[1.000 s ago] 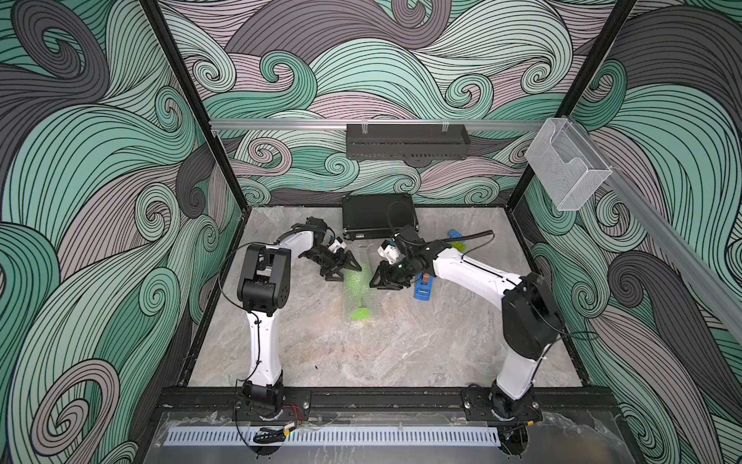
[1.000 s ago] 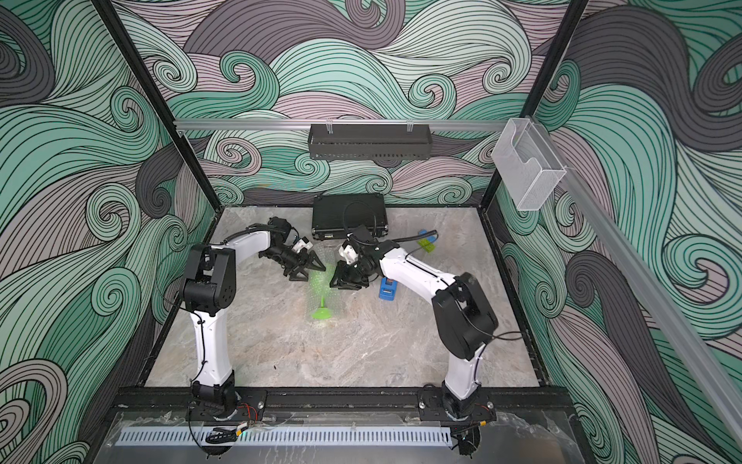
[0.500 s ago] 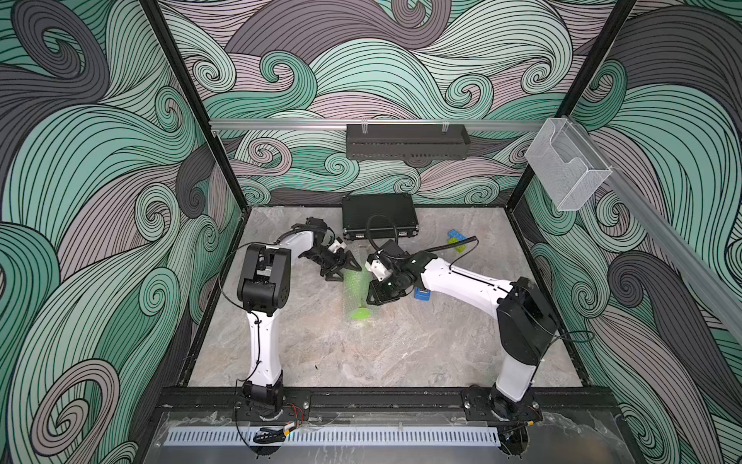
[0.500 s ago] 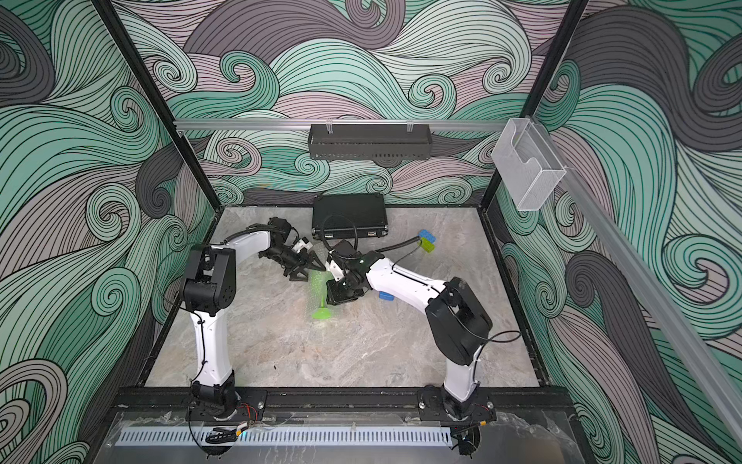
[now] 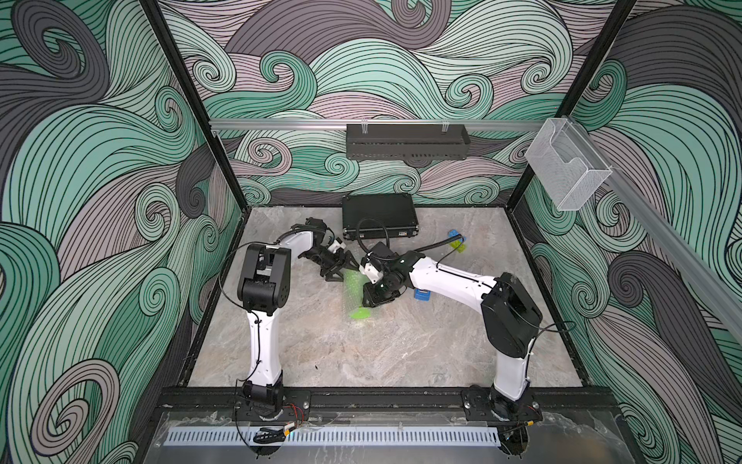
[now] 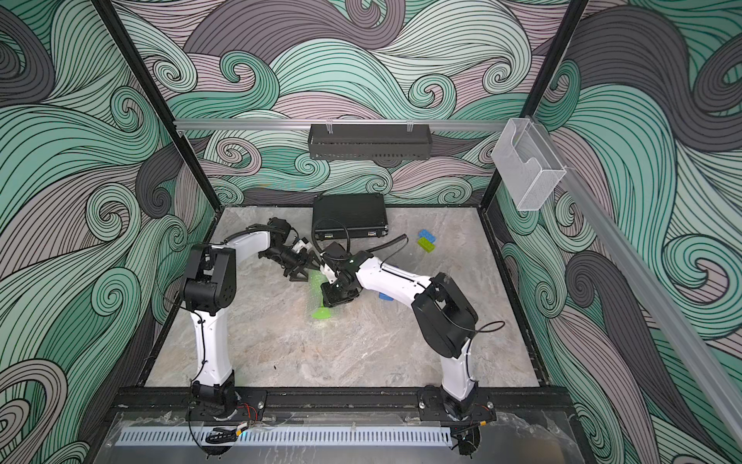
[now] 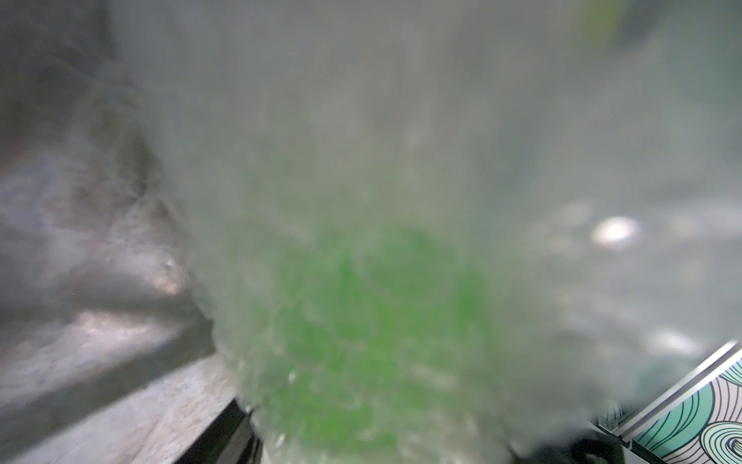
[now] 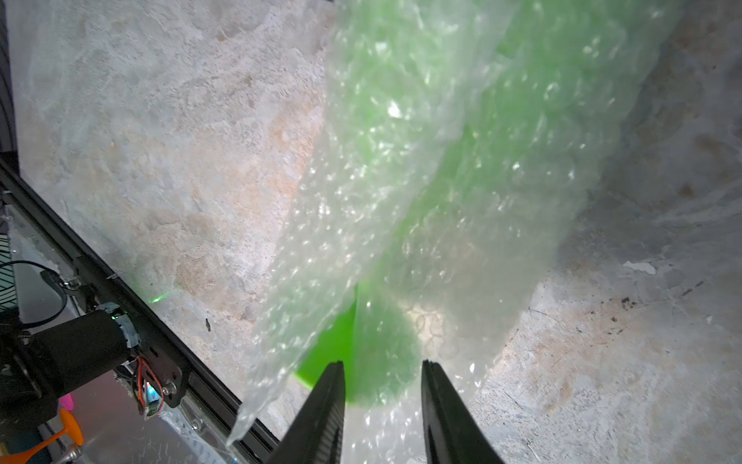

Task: Wrap wine glasses in bubble wrap
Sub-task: Wrap the wine glass in bubble wrap.

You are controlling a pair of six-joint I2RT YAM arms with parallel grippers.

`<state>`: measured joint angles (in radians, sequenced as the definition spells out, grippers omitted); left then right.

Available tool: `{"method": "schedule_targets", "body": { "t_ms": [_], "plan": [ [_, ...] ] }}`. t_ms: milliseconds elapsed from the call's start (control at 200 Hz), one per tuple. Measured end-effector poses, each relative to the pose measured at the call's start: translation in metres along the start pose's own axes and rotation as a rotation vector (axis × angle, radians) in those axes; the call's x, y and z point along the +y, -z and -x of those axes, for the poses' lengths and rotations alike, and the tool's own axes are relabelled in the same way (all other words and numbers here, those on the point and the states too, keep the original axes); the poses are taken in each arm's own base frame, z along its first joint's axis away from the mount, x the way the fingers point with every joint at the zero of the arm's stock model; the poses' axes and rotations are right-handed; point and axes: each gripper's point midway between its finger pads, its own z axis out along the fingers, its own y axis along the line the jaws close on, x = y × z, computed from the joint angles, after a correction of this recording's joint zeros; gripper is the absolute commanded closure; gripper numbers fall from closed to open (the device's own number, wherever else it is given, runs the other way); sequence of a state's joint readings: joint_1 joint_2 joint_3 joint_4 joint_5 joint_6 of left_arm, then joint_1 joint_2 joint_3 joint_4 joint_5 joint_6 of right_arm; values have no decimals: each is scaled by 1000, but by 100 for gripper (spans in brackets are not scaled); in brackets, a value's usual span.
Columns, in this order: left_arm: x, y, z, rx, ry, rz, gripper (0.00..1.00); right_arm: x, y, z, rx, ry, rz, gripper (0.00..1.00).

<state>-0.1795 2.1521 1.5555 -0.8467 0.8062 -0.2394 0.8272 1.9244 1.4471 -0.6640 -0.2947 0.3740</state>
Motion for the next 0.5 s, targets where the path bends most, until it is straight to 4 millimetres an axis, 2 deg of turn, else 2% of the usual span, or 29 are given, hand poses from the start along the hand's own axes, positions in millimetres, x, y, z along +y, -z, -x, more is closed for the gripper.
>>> {"method": "schedule_targets", "body": {
  "t_ms": [90,195,280,500],
  "plan": [
    [0,0,0,0,0,0,27,-3,-4,-1,10,-5,-11,70],
    [0,0,0,0,4,0,27,-2,-2,-1,13,-4,-11,89],
    [0,0,0,0,7,0,27,-1,-1,0,10,6,-10,100],
    [0,-1,0,0,15,-2,27,1,1,0,16,2,-4,100]
  ]
}}
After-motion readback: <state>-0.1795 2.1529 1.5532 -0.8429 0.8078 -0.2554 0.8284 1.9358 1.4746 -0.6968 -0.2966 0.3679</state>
